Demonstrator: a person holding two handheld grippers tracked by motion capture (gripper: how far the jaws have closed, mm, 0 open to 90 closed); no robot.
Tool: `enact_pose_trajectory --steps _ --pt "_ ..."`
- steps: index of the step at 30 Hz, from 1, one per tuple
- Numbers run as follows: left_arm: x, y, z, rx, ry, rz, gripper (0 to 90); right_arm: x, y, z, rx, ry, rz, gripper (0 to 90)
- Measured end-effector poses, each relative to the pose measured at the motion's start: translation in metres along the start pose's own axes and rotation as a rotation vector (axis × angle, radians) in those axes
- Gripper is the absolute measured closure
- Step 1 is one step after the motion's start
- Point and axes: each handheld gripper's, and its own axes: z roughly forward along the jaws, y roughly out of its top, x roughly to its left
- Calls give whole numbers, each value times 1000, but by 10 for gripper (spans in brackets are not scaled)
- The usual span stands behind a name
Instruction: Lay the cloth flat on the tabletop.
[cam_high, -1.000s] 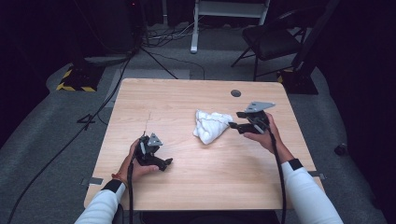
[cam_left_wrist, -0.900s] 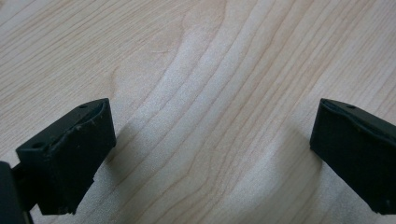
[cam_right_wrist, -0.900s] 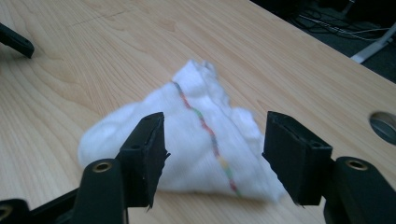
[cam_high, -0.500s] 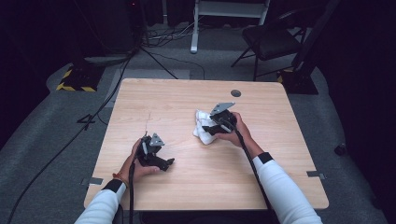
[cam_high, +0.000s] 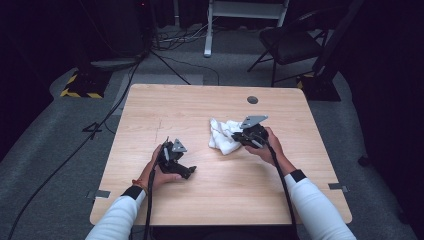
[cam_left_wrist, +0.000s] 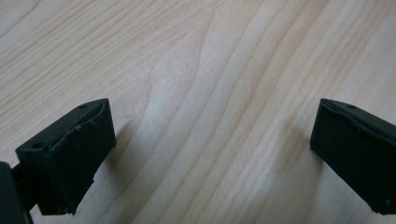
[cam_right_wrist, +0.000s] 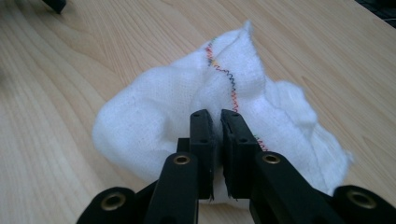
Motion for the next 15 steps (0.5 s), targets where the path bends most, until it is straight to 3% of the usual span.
enact_pose_trajectory --steps 8,12,15 --pt "-8 21 15 11 -12 8 41 -7 -33 -32 -8 -35 29 844" --pt "-13 33 21 0 -23 41 187 -12 -49 -45 -8 -48 56 847" --pt "-19 40 25 -17 9 93 160 -16 -61 -54 -2 -54 73 848"
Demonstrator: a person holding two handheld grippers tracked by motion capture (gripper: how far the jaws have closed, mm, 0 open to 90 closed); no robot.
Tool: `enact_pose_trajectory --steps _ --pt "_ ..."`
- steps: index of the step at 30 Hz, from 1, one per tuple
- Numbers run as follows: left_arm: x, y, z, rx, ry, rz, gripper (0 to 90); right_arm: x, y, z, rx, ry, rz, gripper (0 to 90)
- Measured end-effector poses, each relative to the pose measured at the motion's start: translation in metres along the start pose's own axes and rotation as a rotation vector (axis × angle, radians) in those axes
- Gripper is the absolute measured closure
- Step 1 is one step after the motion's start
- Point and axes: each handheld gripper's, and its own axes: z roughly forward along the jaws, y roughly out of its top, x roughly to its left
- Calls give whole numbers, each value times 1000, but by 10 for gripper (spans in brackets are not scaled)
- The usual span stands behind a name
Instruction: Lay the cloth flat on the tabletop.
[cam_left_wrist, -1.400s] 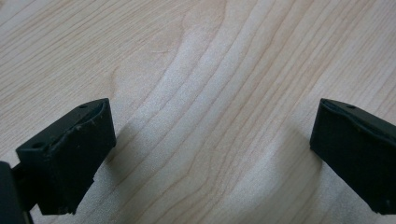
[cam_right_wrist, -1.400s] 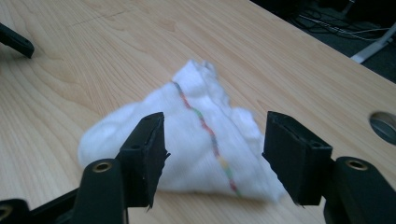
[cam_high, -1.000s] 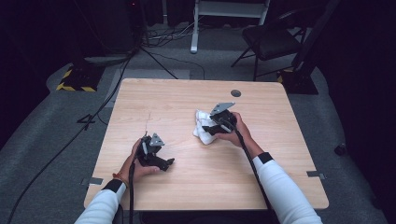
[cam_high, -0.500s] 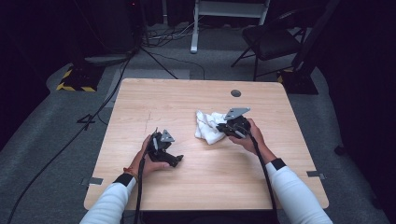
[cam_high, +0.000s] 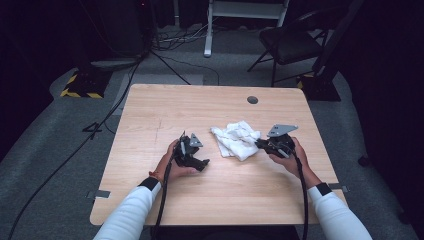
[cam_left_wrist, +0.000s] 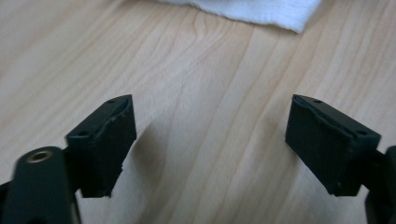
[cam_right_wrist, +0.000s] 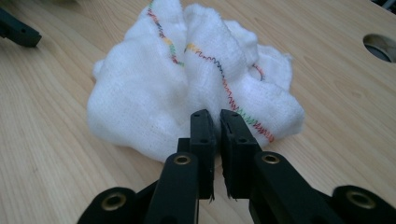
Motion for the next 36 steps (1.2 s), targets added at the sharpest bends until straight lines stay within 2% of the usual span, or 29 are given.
enact_pose_trajectory --steps 2,5,7,8,9,10,14,15,17,18,20,21,22,24,28,30,31,32,33,35,36 --pt "1 8 2 -3 -33 -6 186 -3 -11 -5 15 -2 14 850" --pt "4 18 3 -33 -53 -20 186 -5 -17 -7 29 -4 17 870" --pt "6 25 6 -51 -51 -24 183 -8 -22 -10 39 -7 21 887" --pt "7 29 8 -55 -57 -13 183 -8 -22 -10 39 -7 21 887" --pt "8 33 11 -59 -54 -4 181 -12 -25 -12 31 -8 41 882" --pt "9 36 13 -66 -56 -6 181 -12 -25 -12 31 -8 41 882" --pt "16 47 23 -85 -56 -13 182 -13 -24 -13 5 -16 50 817" --pt "19 49 27 -90 -56 -24 183 -12 -17 -13 -24 -11 41 772" --pt "22 52 31 -95 -67 -39 186 -10 -9 -11 -40 -14 35 713" --pt "24 54 33 -95 -65 -36 186 -10 -9 -11 -40 -14 35 713" --pt "26 56 37 -95 -55 -32 191 -6 6 -7 -68 -14 10 588" --pt "27 57 39 -99 -62 -39 191 -6 6 -7 -68 -14 10 588" --pt "28 58 41 -97 -69 -45 192 -5 10 -4 -78 -6 14 547" --pt "27 59 45 -85 -70 -32 204 -4 17 3 -88 5 30 458" --pt "24 61 49 -71 -71 10 293 3 30 22 -65 2 0 370" --pt "24 61 50 -72 -88 21 371 6 35 33 -35 -20 -16 365" --pt "25 61 49 -64 -88 37 466 7 37 44 -3 -36 -15 394" --pt "25 61 49 -62 -96 43 466 7 37 44 -3 -36 -15 394" --pt "25 61 49 -61 -105 51 506 7 37 47 7 -45 -20 428" --pt "24 61 49 -44 -104 72 607 6 36 53 41 -48 -24 540" --pt "24 61 49 -44 -107 83 688 4 33 55 63 -48 -25 646"
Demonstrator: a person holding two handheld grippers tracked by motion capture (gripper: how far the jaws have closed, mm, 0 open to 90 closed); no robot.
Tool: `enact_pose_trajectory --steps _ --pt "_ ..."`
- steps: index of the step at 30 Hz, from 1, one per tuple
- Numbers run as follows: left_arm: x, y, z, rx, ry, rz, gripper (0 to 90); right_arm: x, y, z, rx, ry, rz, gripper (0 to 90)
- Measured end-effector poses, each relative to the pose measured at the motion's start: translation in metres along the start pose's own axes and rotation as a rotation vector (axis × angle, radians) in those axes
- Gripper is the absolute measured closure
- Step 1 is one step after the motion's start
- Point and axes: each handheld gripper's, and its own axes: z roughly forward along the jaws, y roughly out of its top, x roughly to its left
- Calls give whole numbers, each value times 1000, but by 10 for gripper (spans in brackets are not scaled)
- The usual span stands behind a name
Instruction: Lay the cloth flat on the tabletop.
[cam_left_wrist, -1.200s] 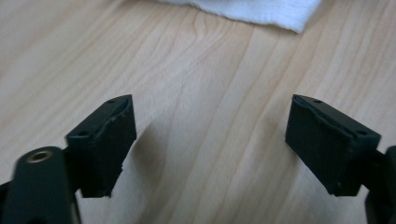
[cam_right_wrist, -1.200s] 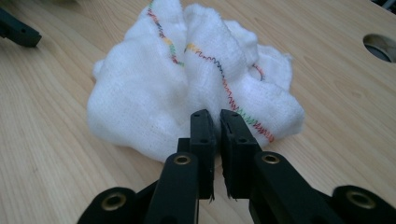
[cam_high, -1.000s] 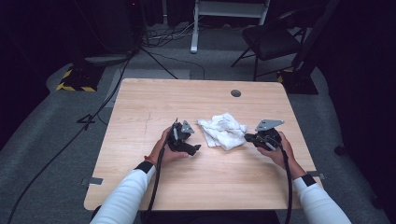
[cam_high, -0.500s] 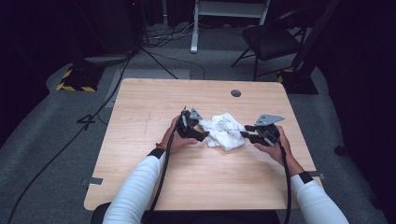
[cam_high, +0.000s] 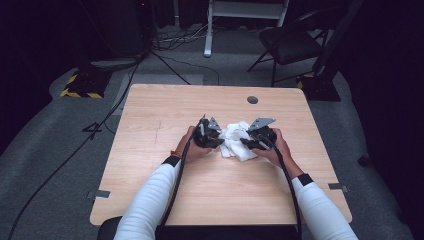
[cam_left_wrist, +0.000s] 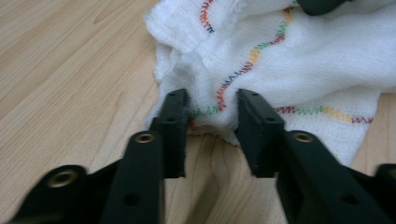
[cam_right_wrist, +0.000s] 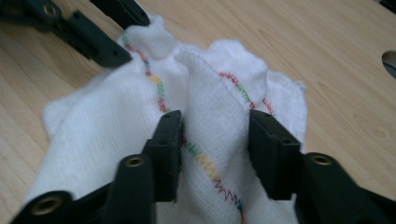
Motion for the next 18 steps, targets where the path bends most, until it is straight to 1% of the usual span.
enact_pose_trajectory --steps 1,3,6,10,11,14,16,17,18 --pt "0 0 0 4 -2 7 688 0 0 0 0 0 0 646" --pt "-1 0 -2 0 1 16 737 -3 -2 -2 2 5 8 742" --pt "-2 1 -6 -9 8 29 774 -7 -5 -9 -22 -7 13 811" --pt "-3 2 -14 -32 9 33 790 -14 -10 -20 -61 -14 36 843" --pt "-4 1 -17 -30 9 35 790 -15 -12 -22 -67 -17 39 844" --pt "-6 0 -26 -39 12 37 794 -21 -15 -32 -87 -36 57 846" --pt "-6 -2 -34 -55 15 46 796 -24 -17 -38 -105 -43 69 846" --pt "-7 -3 -38 -58 16 54 796 -27 -20 -46 -122 -52 86 845" --pt "-7 -3 -41 -61 14 62 796 -27 -20 -46 -122 -52 86 845"
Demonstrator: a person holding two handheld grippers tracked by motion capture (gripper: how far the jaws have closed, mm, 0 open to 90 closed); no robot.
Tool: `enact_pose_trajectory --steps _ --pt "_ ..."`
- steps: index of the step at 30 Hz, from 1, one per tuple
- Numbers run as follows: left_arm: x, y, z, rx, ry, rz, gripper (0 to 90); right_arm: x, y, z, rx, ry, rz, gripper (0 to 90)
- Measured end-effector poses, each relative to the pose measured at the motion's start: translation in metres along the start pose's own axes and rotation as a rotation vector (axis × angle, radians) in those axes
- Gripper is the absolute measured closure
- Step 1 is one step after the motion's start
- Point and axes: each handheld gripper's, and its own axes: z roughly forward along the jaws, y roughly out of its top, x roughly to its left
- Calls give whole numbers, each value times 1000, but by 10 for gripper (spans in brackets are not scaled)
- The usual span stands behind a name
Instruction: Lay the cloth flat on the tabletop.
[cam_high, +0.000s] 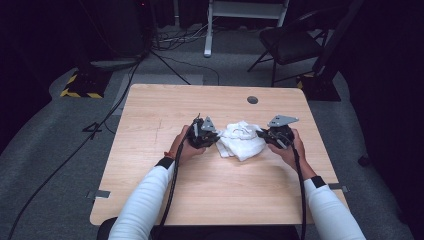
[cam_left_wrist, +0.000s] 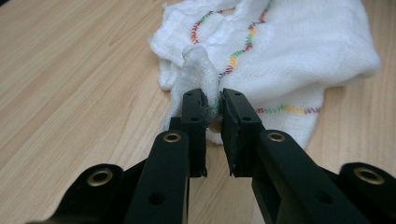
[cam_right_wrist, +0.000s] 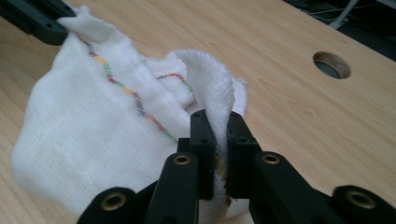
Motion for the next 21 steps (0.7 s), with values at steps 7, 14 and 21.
enact_pose_trajectory --steps 7,14,21 --pt "-15 0 -20 -36 -54 38 795 -4 -10 -21 -21 20 51 829" --pt "-52 -8 -28 -7 -122 106 790 9 -31 -31 33 65 38 823" --pt "-82 -22 -31 39 -162 142 788 14 -45 -41 66 64 45 794"
